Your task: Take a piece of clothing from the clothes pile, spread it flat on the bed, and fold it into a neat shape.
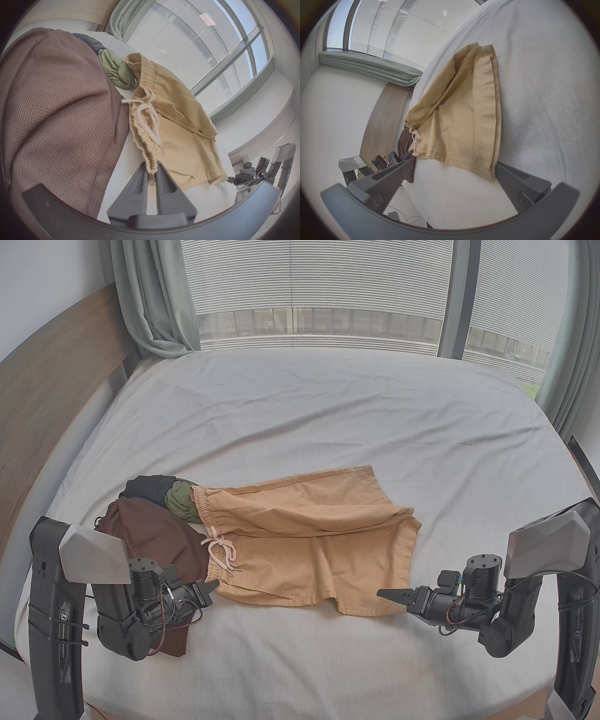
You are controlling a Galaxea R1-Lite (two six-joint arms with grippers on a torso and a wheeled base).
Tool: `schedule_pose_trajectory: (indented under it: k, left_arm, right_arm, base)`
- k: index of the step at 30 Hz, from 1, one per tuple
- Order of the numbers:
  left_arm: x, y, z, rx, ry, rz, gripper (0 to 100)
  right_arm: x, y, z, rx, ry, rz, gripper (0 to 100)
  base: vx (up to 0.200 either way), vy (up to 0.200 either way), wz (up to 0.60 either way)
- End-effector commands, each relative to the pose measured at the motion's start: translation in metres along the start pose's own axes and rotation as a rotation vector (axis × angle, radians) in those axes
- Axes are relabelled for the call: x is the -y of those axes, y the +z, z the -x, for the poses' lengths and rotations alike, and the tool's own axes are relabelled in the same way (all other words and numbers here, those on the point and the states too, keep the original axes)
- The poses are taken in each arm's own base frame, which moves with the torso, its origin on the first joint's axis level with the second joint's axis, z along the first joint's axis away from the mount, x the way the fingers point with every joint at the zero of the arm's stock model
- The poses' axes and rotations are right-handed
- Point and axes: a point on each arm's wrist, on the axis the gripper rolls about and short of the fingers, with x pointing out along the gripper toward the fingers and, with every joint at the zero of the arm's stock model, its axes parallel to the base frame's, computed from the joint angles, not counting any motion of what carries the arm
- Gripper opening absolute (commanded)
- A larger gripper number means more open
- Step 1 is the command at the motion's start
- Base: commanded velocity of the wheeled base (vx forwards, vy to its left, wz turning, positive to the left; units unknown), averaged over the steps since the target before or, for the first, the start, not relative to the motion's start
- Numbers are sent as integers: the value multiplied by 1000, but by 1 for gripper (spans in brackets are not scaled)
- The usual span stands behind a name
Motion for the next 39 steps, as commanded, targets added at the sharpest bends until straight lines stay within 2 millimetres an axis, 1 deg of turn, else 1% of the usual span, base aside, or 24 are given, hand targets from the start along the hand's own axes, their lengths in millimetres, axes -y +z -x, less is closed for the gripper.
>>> schedule_pose_trajectory:
  k: [1,6,7,22,34,39]
  left_arm:
    - [0,0,0,1,-1,0,0]
    - [0,0,0,1,-1,-1,0]
    - [0,0,0,1,-1,-1,0]
    - [0,0,0,1,-1,-3,0]
    - [2,4,2,9,-11,-3,0]
    - [7,10,5,24,-22,-7,0]
  right_arm:
    - [1,1,-1,2,0,1,100]
    - [10,-1,-4,-1,-18,-10,100]
    - [11,-2,-5,-2,-19,-11,0]
    - [21,-1,-4,3,-41,-28,0]
    - [21,-1,-3,2,-44,-26,0]
    - [21,-2,-3,1,-45,-15,0]
  base:
    - [0,0,0]
    - [0,0,0]
    - [0,0,0]
    - [0,0,0]
    - [0,0,0]
    - [0,0,0]
